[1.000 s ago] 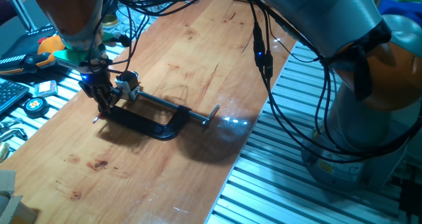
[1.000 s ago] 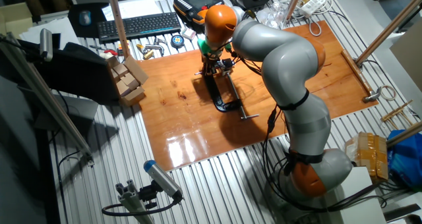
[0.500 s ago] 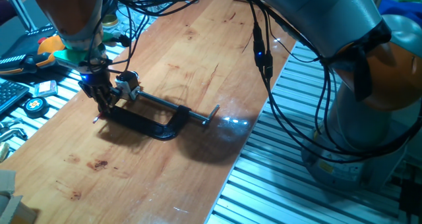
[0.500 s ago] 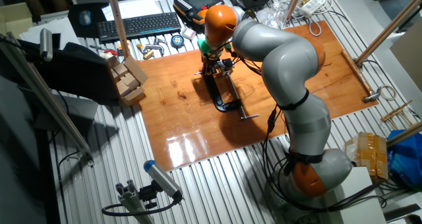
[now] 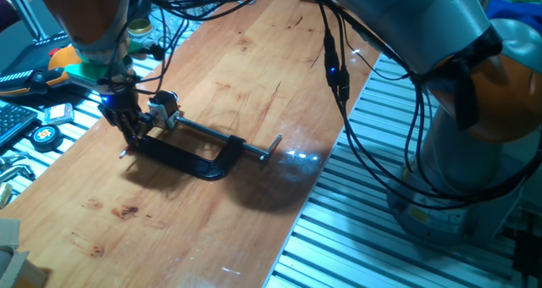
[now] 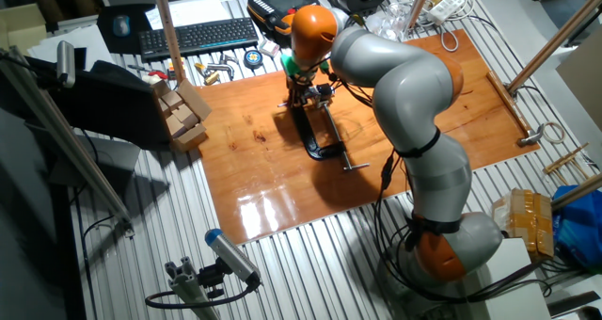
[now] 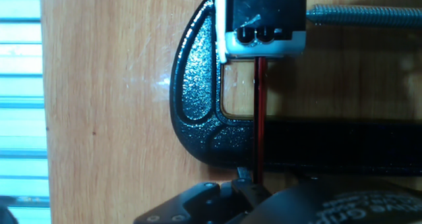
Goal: Insert the pencil into the pencil sharpener
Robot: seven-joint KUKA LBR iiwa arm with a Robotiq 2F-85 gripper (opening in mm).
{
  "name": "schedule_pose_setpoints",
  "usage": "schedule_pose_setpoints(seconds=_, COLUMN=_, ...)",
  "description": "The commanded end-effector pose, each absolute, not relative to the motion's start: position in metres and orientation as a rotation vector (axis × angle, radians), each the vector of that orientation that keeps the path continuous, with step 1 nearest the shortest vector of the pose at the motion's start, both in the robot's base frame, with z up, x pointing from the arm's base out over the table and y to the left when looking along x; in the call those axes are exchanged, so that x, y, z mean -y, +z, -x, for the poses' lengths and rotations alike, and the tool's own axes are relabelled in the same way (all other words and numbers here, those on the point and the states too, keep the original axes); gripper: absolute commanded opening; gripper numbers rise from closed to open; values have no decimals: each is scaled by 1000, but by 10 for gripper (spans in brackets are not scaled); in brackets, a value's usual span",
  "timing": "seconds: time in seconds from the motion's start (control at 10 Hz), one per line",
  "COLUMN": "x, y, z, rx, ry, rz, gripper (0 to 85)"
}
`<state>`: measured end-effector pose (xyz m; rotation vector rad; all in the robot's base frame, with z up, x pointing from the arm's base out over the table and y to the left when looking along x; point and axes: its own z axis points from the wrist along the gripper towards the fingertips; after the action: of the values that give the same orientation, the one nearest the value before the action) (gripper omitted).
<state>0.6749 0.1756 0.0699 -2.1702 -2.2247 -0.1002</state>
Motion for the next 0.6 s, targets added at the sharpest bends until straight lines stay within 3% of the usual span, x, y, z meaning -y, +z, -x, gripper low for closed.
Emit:
schedule_pose_setpoints(seconds=0.0, x=-177, y=71, z=-675, rx=2223, ry=-95, rz=2173, gripper=340)
schedule_pose_setpoints(seconds=0.5, x=-193, y=82, z=-674, rx=2204, ry=-80, rz=2190, gripper=340)
